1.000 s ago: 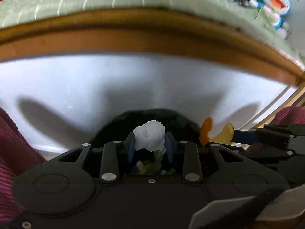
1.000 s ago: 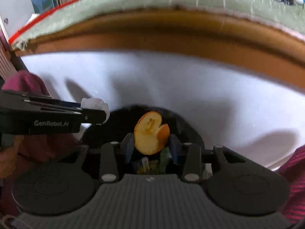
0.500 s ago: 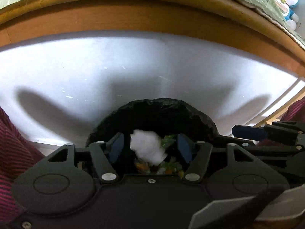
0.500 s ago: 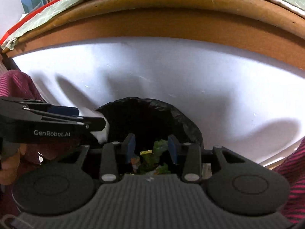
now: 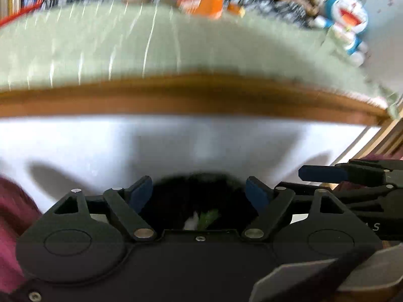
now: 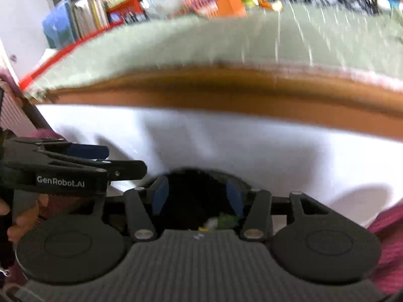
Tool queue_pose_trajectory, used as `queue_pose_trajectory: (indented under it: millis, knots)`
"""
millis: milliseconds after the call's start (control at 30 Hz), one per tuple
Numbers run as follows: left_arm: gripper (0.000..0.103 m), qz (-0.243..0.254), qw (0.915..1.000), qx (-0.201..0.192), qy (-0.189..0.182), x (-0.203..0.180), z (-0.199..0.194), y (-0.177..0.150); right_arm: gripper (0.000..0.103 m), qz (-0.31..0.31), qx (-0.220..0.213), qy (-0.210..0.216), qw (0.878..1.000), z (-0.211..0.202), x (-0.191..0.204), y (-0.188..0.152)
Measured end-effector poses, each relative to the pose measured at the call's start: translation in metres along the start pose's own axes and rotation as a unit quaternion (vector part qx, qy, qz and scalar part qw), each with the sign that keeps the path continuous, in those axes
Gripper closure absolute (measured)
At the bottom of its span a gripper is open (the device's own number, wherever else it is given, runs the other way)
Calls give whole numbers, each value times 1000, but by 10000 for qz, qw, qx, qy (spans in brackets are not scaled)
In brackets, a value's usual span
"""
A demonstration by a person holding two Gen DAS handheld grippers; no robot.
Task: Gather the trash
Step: 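Grasp the clear plastic bag with the left tool while the right grasps another bread crust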
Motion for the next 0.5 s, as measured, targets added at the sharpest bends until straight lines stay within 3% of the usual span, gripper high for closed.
queue_pose_trajectory:
  millis: [200,500]
  knots:
    - [10,271,9959,-846,-141,-4,-44,56,22,-395,-618,-5,9973,-37,-1,41]
    - [10,153,9844,-1727,302,13,-41,153,19,-149,-1406,-885,9860,-32,-46,117]
Point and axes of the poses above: each gripper's, at about its wrist camera, not at the fingertips, and z roughly the way its jaws point, x to its left, y to its top, the point moved 6 cm from there along z, roughly the way its jaws point, and after that the axes turned 2 degrees about x, right-handed, at the moved point
